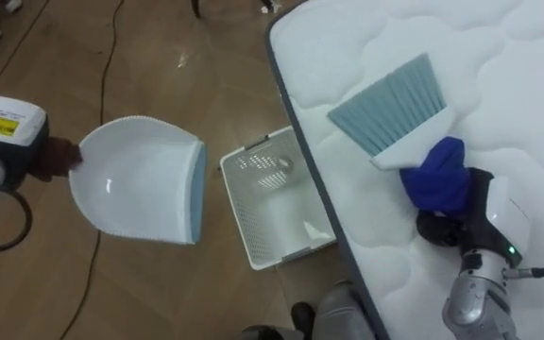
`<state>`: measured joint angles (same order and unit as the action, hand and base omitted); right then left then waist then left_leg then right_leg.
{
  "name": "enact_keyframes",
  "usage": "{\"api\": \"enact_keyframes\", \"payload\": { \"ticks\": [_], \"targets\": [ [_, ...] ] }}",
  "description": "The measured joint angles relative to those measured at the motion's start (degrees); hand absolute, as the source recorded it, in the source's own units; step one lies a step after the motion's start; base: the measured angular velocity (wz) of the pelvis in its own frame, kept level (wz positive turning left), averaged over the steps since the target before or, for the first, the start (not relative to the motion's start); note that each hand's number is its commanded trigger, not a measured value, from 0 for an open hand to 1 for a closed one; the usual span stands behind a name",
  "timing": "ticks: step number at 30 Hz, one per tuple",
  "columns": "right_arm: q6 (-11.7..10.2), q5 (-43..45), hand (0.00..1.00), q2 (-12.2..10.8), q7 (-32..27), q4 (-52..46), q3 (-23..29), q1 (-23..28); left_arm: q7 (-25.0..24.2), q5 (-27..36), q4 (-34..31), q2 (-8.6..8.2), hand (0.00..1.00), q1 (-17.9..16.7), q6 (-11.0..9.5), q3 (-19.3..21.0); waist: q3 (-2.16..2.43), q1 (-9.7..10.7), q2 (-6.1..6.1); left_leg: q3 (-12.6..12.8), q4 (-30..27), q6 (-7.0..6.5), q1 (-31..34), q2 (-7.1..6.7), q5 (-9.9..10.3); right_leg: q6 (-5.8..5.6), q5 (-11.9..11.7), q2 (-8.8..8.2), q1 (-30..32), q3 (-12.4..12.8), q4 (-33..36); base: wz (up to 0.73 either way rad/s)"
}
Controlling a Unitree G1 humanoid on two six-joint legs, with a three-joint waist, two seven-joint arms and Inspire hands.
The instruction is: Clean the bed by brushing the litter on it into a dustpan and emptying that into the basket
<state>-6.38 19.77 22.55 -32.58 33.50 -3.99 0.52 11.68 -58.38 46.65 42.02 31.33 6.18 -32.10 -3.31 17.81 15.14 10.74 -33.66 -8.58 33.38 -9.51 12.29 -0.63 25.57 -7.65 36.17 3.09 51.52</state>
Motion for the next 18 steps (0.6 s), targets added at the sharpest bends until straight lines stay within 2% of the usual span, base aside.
{"api": "enact_keyframes", "payload": {
  "ticks": [4,13,18],
  "targets": [
    [0.01,0.49,0.0,0.16,0.59,-0.75,-0.17,-0.07,-1.27,-0.35,0.05,0.02,1.0,0.08,0.68,0.0,-0.17,0.83,0.34,0.26,-0.56,-0.13,-0.02,0.02,0.69,-0.09,0.31,0.08,0.0,0.54,0.43,-0.06],
    [0.01,0.34,0.0,0.18,0.38,-0.83,-0.29,-0.06,-6.11,-1.17,0.64,0.04,1.0,0.08,0.79,-0.18,-0.22,0.9,0.3,0.5,-1.68,-0.22,0.04,0.03,1.3,-0.23,0.95,0.05,-0.12,0.74,1.25,0.0],
    [0.06,-1.82,0.0,0.33,-1.33,-0.47,-1.46,-0.03,-6.04,-0.53,0.51,0.1,1.0,0.34,0.79,-2.25,-0.35,0.89,0.13,0.51,-1.78,-0.32,-0.23,0.0,1.34,-0.36,1.09,0.03,-0.66,0.64,1.08,0.0]
  ]
}}
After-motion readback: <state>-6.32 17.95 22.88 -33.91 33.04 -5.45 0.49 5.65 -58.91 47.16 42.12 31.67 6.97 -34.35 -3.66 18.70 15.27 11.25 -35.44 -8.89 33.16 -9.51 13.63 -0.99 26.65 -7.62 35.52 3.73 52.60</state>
